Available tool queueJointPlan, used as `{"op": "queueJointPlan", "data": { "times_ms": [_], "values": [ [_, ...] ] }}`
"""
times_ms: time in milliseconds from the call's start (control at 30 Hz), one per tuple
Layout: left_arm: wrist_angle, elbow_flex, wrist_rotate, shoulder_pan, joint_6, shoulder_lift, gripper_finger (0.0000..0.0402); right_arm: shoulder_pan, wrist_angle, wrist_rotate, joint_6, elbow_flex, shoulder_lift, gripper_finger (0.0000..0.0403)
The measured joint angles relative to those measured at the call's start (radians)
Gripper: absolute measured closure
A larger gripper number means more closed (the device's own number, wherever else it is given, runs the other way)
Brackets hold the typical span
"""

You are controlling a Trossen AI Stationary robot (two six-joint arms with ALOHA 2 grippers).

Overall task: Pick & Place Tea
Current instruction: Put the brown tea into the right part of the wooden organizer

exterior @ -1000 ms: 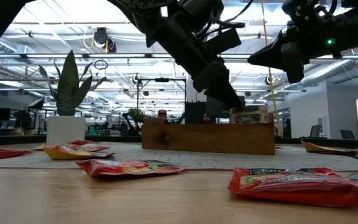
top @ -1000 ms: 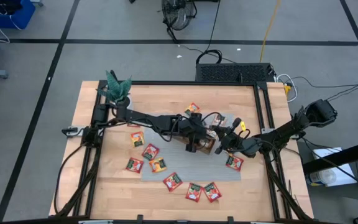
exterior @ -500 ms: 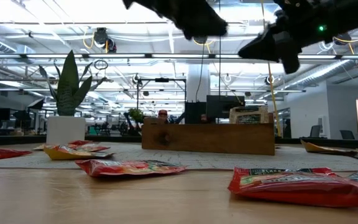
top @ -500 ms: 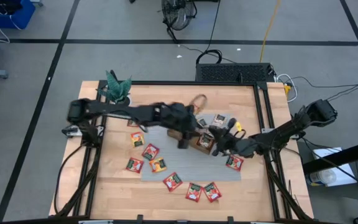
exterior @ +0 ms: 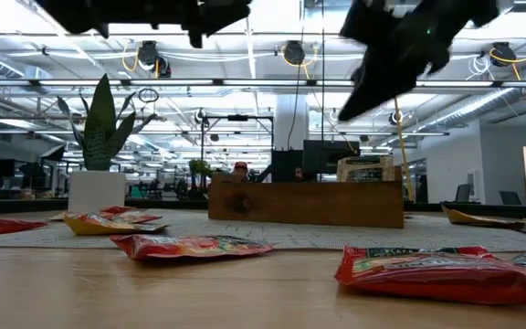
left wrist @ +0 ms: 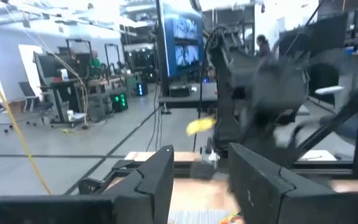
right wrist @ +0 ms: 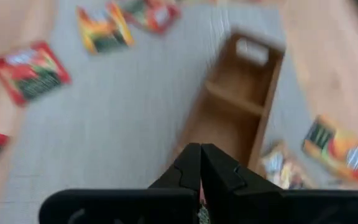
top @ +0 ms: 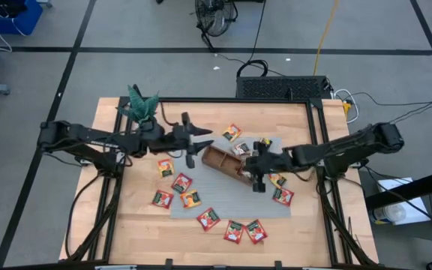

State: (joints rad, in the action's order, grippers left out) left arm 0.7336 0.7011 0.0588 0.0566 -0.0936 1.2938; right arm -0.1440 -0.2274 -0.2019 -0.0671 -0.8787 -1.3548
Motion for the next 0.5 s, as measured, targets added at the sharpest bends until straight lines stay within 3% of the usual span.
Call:
{"op": "queueJointPlan", "data": {
  "times_ms": [167, 500],
  "values": [
    [-0.002, -0.026, 0.003, 0.0, -0.002, -0.001, 0.0245, 0.046, -0.019, 0.109, -0.021, -0.013, -0.121, 0.0403],
    [-0.055, -0.025, 0.003, 0.0, -0.006, 0.004, 0.0245, 0.031, -0.259, 0.087, 0.006, -0.211, -0.343, 0.0403]
  ]
}}
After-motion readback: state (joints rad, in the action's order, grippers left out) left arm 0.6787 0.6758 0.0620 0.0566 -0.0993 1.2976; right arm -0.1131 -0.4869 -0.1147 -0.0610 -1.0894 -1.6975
